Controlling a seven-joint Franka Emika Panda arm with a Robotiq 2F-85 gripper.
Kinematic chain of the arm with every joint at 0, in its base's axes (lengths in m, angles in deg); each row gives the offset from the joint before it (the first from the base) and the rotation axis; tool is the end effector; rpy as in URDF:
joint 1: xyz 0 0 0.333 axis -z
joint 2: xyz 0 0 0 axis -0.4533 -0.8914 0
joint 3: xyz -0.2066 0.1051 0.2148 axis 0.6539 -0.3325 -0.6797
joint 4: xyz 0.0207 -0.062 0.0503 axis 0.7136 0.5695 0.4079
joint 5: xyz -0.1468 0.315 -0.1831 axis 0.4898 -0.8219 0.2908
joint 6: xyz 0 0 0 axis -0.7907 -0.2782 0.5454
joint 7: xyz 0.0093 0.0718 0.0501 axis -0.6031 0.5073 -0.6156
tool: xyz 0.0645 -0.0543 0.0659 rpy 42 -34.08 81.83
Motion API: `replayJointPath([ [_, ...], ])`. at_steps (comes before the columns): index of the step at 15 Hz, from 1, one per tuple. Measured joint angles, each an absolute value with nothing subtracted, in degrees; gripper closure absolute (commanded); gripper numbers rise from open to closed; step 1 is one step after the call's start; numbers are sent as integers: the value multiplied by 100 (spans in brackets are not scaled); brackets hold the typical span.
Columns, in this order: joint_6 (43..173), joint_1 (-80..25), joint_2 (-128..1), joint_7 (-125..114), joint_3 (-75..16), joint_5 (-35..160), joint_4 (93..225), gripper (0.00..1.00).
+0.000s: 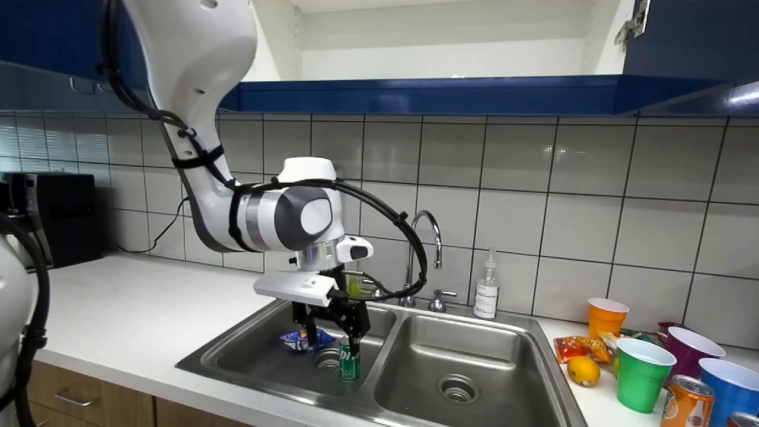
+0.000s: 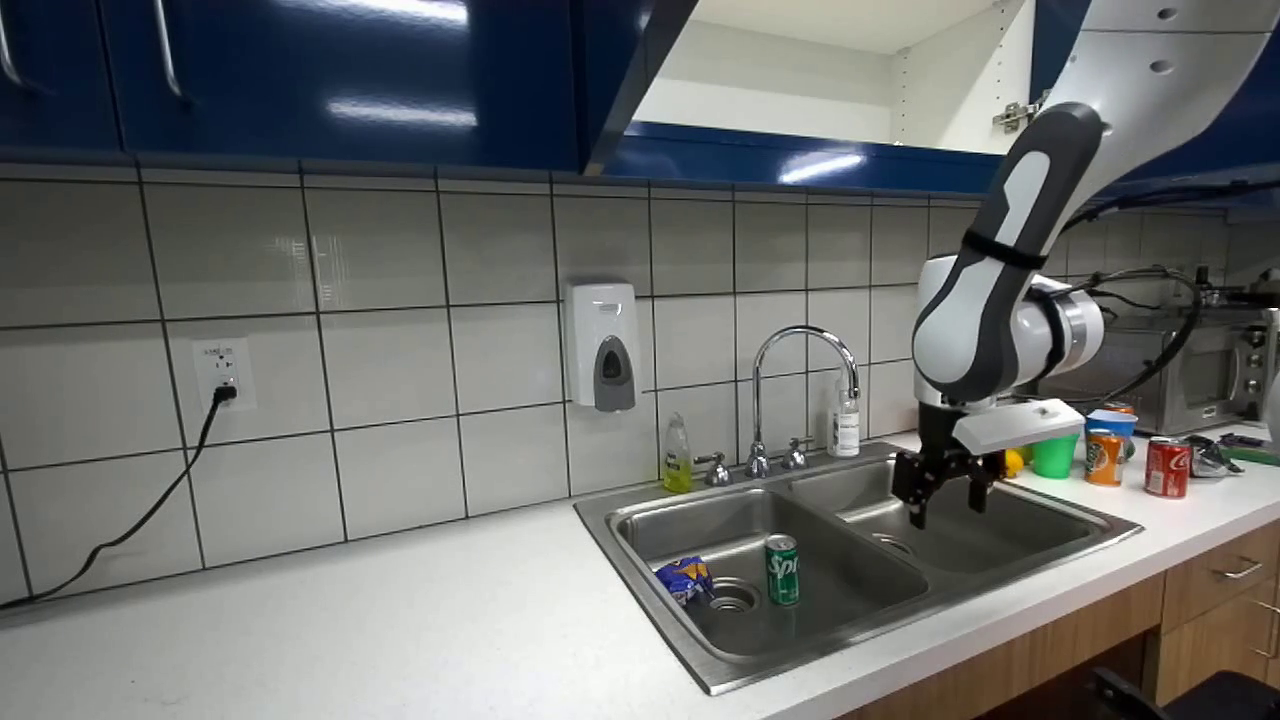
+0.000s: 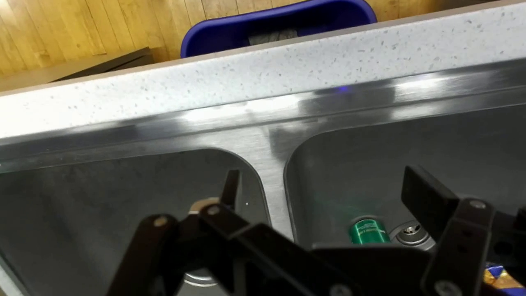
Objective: Remove the can from the sink and put it in the top cabinet
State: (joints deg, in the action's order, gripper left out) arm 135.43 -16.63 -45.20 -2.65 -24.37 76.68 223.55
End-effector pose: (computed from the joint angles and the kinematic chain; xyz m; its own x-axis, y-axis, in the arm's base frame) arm 0.3896 -0.1236 0.2433 0.9884 -0.0958 0.1180 -0.1092 -0.9876 0.1127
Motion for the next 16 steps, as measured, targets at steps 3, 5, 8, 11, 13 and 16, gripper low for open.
replayJointPath([
  [3,13917,-1713,-4945,-272,-2441,7685,22206,0],
  [5,14130,-1788,-5251,-277,-2437,7688,22067,0],
  [8,14416,-1970,-5716,-292,-2417,7684,21837,0],
  [11,14645,-2212,-6163,-305,-2326,7673,21571,0],
  [13,14775,-2363,-6449,-305,-2263,7618,21383,0],
  [16,14935,-2533,-6855,-305,-2244,7422,21109,0],
])
